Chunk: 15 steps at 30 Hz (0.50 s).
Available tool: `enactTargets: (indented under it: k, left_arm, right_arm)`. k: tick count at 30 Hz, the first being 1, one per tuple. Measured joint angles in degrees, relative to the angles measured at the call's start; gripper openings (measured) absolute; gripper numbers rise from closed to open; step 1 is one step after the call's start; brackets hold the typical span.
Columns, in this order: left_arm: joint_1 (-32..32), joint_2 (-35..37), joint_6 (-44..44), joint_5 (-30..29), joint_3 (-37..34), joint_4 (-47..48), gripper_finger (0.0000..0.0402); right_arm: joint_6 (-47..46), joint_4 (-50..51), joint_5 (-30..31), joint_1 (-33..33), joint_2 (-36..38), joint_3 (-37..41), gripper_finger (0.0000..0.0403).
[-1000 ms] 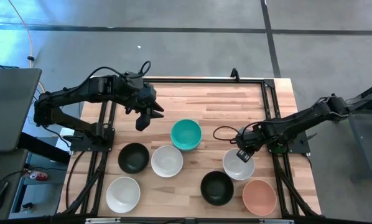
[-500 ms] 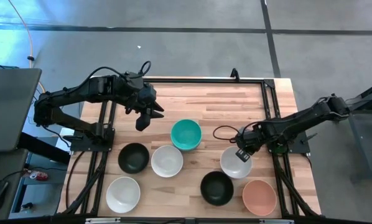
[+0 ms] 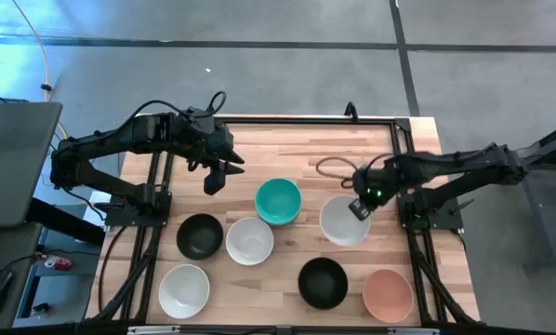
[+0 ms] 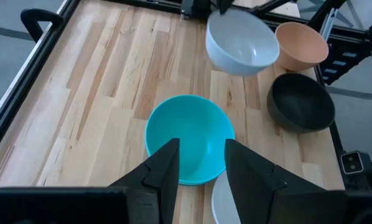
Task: Nest bowls inside each other
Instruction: Stack the top right white bowl on the blue bowl
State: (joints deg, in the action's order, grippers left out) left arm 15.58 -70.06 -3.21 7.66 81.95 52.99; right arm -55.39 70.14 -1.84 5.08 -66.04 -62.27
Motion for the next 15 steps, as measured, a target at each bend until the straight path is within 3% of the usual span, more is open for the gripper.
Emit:
enactTargets:
  k: [7,15]
  left_arm:
    - [0.02,0.0,0.91,-0.25,0.0,1.3,0.0117]
    - [-0.01,0.0,1.47,-4.84,0.0,9.42,0.0117]
  right_arm:
    - [2.07,3.1,-0.88,-6.47,-2.95,-10.64,0.0]
    - [10.81,9.44,-3.9,-12.33,-16.17,-26.15,0.0]
